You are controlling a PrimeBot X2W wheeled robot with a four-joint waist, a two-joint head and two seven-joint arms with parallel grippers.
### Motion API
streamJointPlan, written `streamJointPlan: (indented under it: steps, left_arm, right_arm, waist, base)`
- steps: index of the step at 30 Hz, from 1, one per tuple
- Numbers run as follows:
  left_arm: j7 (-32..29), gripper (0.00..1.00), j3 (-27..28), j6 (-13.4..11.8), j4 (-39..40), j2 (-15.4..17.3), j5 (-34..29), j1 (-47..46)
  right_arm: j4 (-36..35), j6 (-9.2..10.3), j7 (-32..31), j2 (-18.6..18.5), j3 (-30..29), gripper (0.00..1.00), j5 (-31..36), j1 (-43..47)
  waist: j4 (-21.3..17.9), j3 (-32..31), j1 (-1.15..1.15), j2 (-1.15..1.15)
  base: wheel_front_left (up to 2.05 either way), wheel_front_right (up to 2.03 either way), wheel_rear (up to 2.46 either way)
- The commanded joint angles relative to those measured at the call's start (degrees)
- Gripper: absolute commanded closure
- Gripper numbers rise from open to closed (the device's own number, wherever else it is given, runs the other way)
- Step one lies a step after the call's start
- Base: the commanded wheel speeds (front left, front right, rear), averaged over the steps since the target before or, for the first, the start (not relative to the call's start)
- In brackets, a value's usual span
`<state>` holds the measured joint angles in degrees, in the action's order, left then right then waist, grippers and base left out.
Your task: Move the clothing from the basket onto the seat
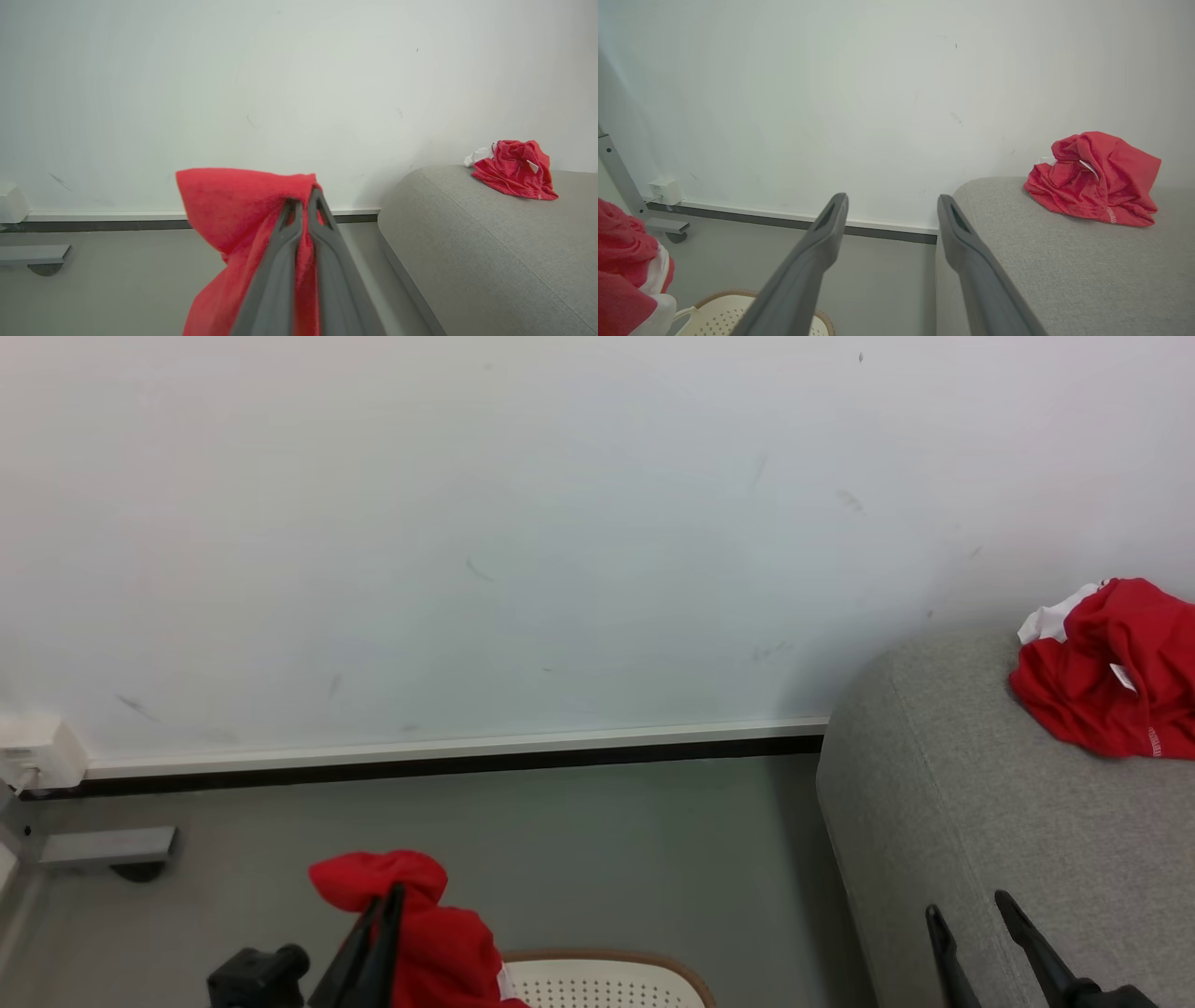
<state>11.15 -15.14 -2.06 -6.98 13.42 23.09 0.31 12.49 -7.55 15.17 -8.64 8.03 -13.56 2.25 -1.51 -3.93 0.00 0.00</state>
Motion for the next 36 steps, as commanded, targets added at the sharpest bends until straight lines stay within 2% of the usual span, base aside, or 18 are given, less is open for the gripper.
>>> streamJointPlan:
  steps: [1,8,14,20,28,36]
  left_arm:
    - [-0.26,1.00,-0.09,0.14,0.71,0.36,-0.09,-0.22]
    - [-1.97,1.00,-2.37,0.91,5.46,-0.51,-0.04,-1.95]
    - [-4.44,1.00,-5.40,1.98,8.95,-1.38,-1.04,-4.37]
    - [-5.85,1.00,-8.84,2.60,10.73,-3.85,-1.42,-7.16]
    - [-6.85,1.00,-16.08,4.74,9.52,-7.78,-2.54,-10.50]
    - [-7.27,1.00,-22.37,5.86,8.39,-9.65,-2.49,-12.08]
  right_arm:
    - [-0.77,0.13,-0.04,-0.09,0.40,0.00,-0.27,-0.99]
    - [-4.63,0.14,-0.04,-2.25,7.68,0.00,-2.82,-2.93]
    - [-6.94,0.13,-0.30,-5.17,17.27,0.00,-5.94,-6.19]
    - [-7.55,0.13,-0.86,-6.74,24.48,0.00,-8.10,-10.62]
    - [-5.34,0.14,-0.99,-6.02,32.14,0.00,-10.62,-15.39]
    - [-1.45,0.14,-0.60,-4.92,35.00,0.00,-11.72,-18.27]
  waist:
    - [-0.05,0.01,0.00,0.00]
    - [-0.31,0.14,0.00,0.00]
    - [-0.57,0.34,0.00,0.00]
    - [-0.95,0.77,0.00,0.00]
    - [-1.80,1.34,0.00,0.00]
    - [-2.51,1.51,0.00,0.00]
  base:
    - [0.00,0.00,0.00]
    - [0.00,0.00,0.00]
    - [0.00,0.00,0.00]
    - [0.00,0.00,0.00]
    - [0.00,0.00,0.00]
    - [0.00,0.00,0.00]
